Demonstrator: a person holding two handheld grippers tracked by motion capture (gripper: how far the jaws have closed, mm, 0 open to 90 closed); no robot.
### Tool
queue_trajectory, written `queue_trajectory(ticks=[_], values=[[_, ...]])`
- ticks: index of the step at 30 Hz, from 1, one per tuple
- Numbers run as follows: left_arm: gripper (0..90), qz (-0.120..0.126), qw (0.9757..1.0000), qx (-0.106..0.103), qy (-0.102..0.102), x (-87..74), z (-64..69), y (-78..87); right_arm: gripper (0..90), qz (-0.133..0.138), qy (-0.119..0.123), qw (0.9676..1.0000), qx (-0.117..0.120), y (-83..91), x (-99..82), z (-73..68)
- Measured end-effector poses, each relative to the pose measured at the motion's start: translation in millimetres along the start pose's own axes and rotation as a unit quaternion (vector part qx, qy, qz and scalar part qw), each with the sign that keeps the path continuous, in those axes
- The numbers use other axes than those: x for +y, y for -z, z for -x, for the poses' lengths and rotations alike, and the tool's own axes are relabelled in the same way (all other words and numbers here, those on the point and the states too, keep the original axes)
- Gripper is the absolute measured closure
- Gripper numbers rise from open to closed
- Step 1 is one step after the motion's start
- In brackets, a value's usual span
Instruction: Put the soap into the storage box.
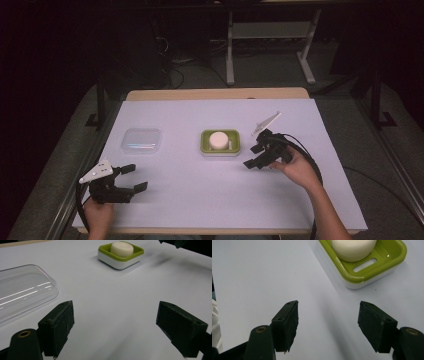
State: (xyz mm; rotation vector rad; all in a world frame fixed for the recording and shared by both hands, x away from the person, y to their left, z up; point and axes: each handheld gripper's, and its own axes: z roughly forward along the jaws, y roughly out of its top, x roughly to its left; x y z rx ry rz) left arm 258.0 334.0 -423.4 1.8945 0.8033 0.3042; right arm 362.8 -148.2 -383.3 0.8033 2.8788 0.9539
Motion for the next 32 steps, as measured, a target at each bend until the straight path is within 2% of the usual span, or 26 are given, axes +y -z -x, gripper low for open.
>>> queue_trajectory(ticks=[17, 21, 27, 32], values=[[14.5, -0.002, 1.0, 0.001, 0.001, -0.2, -0.2, 0.0, 31.8, 0.009, -0.009, 0.9999, 0.003, 1.7, -27.0, -13.3], [14.5, -0.002, 1.0, 0.001, 0.002, -0.3, 0.1, -0.2, 32.0, 0.007, -0.011, 0.9999, 0.004, 0.1, -38.2, -17.1], [14.5, -0.003, 1.0, 0.001, 0.001, -0.2, -0.1, -0.9, 30.5, 0.02, -0.019, 0.9996, 0.007, 1.8, -58.0, -27.2], [14.5, -0.004, 1.0, 0.001, -0.003, 0.8, 0.3, -1.7, 25.8, 0.04, -0.019, 0.999, -0.009, 1.1, -75.0, -40.2]])
